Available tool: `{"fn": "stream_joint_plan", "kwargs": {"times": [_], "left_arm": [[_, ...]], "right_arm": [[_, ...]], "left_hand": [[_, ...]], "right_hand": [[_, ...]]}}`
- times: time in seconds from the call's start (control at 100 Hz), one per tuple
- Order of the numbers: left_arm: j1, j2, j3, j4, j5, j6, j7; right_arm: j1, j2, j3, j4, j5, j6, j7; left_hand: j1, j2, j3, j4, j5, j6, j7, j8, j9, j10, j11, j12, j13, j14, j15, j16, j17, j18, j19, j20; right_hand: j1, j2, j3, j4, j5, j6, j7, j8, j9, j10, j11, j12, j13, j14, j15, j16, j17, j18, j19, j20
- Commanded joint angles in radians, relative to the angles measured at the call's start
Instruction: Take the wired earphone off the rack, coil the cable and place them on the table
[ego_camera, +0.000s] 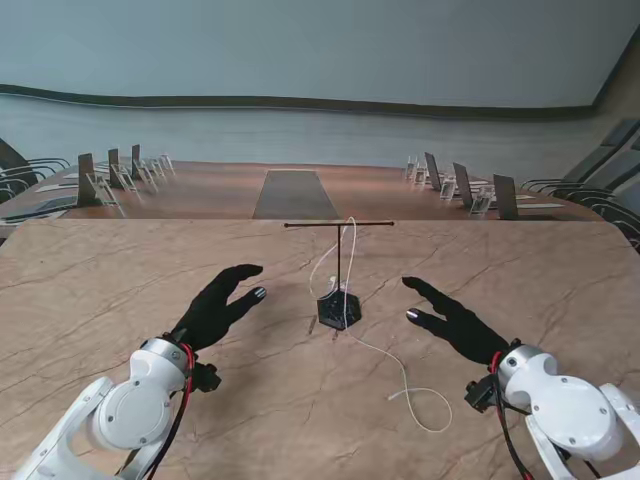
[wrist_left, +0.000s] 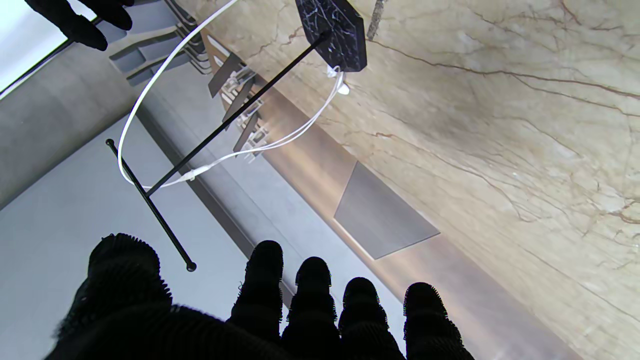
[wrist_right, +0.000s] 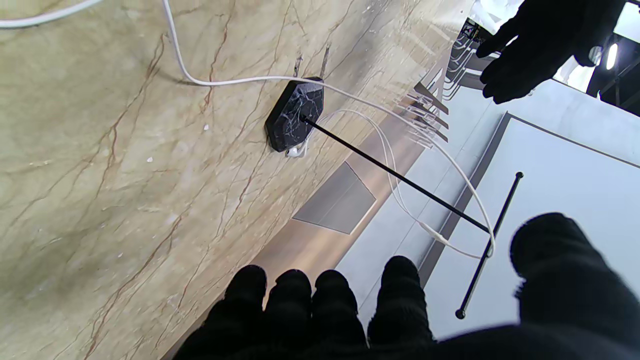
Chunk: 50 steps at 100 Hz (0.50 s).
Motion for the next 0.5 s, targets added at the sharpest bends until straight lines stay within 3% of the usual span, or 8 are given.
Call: {"fn": "stream_joint_plan", "kwargs": {"times": [0.0,0.16,0.21,0.27,0.32,0.44,0.49], "left_arm": [[0.012,-0.004,-0.002,-0.006,-0.001,0.001,0.003],[0.017,-0.004,-0.005,-0.009,0.000,0.002,0.007],[0.017,-0.004,-0.005,-0.010,0.000,0.003,0.005],[0.016,-0.002,-0.005,-0.009,0.002,0.003,-0.001],[0.015,-0.002,-0.004,-0.008,-0.001,0.005,-0.003],[0.013,0.000,-0.004,-0.006,0.001,0.008,-0.012],[0.011,0.000,-0.004,-0.006,-0.002,0.008,-0.015]], "right_arm": [[0.014,0.001,-0.006,0.001,0.001,0.006,0.010],[0.052,0.006,-0.023,0.018,-0.002,0.014,0.033],[0.069,0.009,-0.032,0.024,-0.001,0.018,0.046],[0.090,0.011,-0.046,0.033,-0.010,0.022,0.053],[0.108,0.014,-0.059,0.042,-0.013,0.027,0.064],[0.150,0.016,-0.092,0.066,0.002,0.026,0.076],[0.167,0.017,-0.107,0.074,0.001,0.033,0.081]], "left_hand": [[-0.038,0.044,-0.005,0.028,-0.040,-0.031,-0.039,-0.009,-0.002,-0.009,-0.017,0.001,-0.023,-0.028,-0.007,0.006,0.000,-0.035,-0.015,-0.008],[-0.037,0.042,-0.005,0.028,-0.037,-0.030,-0.039,-0.008,0.000,-0.007,-0.018,0.001,-0.022,-0.026,-0.007,0.006,0.000,-0.033,-0.015,-0.009],[-0.037,0.043,-0.005,0.028,-0.037,-0.031,-0.040,-0.008,0.000,-0.007,-0.018,0.001,-0.022,-0.027,-0.006,0.006,0.000,-0.032,-0.015,-0.009],[-0.039,0.045,-0.005,0.028,-0.038,-0.031,-0.040,-0.008,0.000,-0.007,-0.018,0.002,-0.022,-0.028,-0.006,0.006,0.000,-0.033,-0.015,-0.009],[-0.038,0.042,-0.005,0.028,-0.037,-0.031,-0.040,-0.008,-0.001,-0.008,-0.018,0.002,-0.023,-0.028,-0.007,0.006,0.000,-0.033,-0.015,-0.009],[-0.038,0.045,-0.005,0.028,-0.038,-0.032,-0.041,-0.008,-0.001,-0.009,-0.019,0.002,-0.022,-0.029,-0.007,0.006,0.000,-0.034,-0.016,-0.011],[-0.038,0.043,-0.005,0.028,-0.038,-0.031,-0.041,-0.008,-0.001,-0.008,-0.019,0.002,-0.023,-0.028,-0.007,0.006,0.000,-0.034,-0.016,-0.011]], "right_hand": [[0.022,0.057,-0.020,-0.016,0.013,-0.008,-0.016,-0.011,-0.025,0.002,-0.022,-0.016,-0.041,0.000,-0.010,0.012,-0.015,-0.020,0.011,0.020],[0.044,0.036,-0.018,-0.016,0.010,0.012,0.006,-0.003,-0.024,0.036,-0.005,0.007,-0.043,0.038,0.007,0.080,-0.031,0.005,0.054,0.065],[0.053,0.031,-0.020,-0.017,0.005,0.020,0.012,0.045,-0.025,0.052,0.001,0.057,-0.044,0.057,0.011,0.133,-0.049,0.025,0.089,0.107],[0.061,0.018,-0.015,-0.016,0.005,0.035,0.022,0.095,-0.014,0.098,0.034,0.146,-0.046,0.095,0.041,0.224,-0.062,0.058,0.112,0.142],[0.066,0.013,-0.013,-0.015,0.006,0.050,0.029,0.108,-0.012,0.116,0.038,0.159,-0.049,0.106,0.041,0.238,-0.065,0.071,0.114,0.148],[0.084,-0.004,-0.008,-0.017,-0.006,0.061,0.089,0.150,-0.004,0.147,0.096,0.201,-0.039,0.135,0.086,0.299,-0.081,0.091,0.165,0.218],[0.097,-0.009,-0.011,-0.017,-0.021,0.110,0.220,0.183,-0.001,0.172,0.149,0.220,-0.028,0.154,0.133,0.317,-0.064,0.119,0.223,0.272]]}}
